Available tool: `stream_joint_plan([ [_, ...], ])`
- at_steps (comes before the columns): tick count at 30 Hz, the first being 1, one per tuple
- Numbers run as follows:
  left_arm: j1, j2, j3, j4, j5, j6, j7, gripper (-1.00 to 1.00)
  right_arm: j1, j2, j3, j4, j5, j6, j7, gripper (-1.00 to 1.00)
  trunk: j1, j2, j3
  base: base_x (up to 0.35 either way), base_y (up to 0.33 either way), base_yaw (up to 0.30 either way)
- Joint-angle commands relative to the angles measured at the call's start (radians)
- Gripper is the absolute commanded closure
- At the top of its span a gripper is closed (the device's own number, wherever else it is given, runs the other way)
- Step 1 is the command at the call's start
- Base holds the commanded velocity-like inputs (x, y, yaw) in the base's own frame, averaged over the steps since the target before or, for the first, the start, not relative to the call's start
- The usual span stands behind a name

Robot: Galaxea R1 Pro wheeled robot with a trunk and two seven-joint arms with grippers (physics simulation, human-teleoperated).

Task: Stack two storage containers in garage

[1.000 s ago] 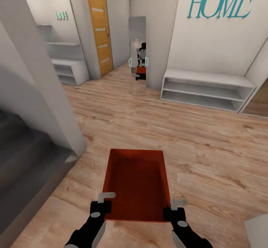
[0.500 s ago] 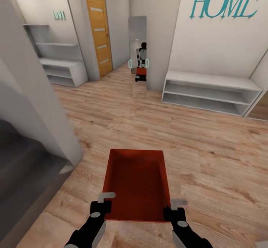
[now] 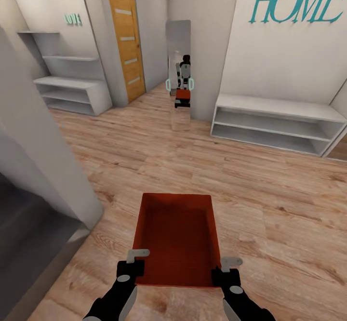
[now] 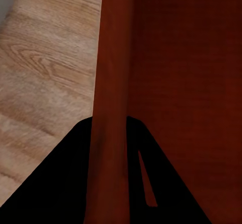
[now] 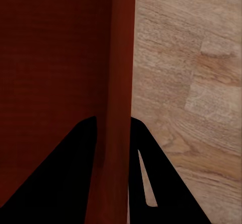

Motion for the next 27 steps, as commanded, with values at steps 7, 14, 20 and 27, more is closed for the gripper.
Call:
stream_joint_plan([
  [7,0.0,0.0,-0.018,0.049,-0.01,0.003,-0.027,1.0,-0.003,-0.033,0.007,-0.004,0.003,0.001,-0.004,1.0,0.001,0.0,-0.001,0.336,0.0,0.0],
  [14,0.0,0.0,-0.018,0.049,-0.01,0.003,-0.027,1.0,-0.003,-0.034,0.007,-0.004,0.003,0.001,-0.002,1.0,0.001,0.0,-0.001,0.336,0.0,0.0],
  [20,0.0,0.0,-0.018,0.049,-0.01,0.003,-0.026,1.0,-0.003,-0.034,0.007,-0.004,0.004,0.001,-0.001,1.0,0.001,0.0,-0.001,0.336,0.0,0.0],
  [27,0.0,0.0,-0.018,0.049,-0.01,0.003,-0.026,1.0,-0.003,-0.034,0.007,-0.004,0.004,0.001,-0.001,1.0,0.001,0.0,-0.001,0.336,0.0,0.0],
])
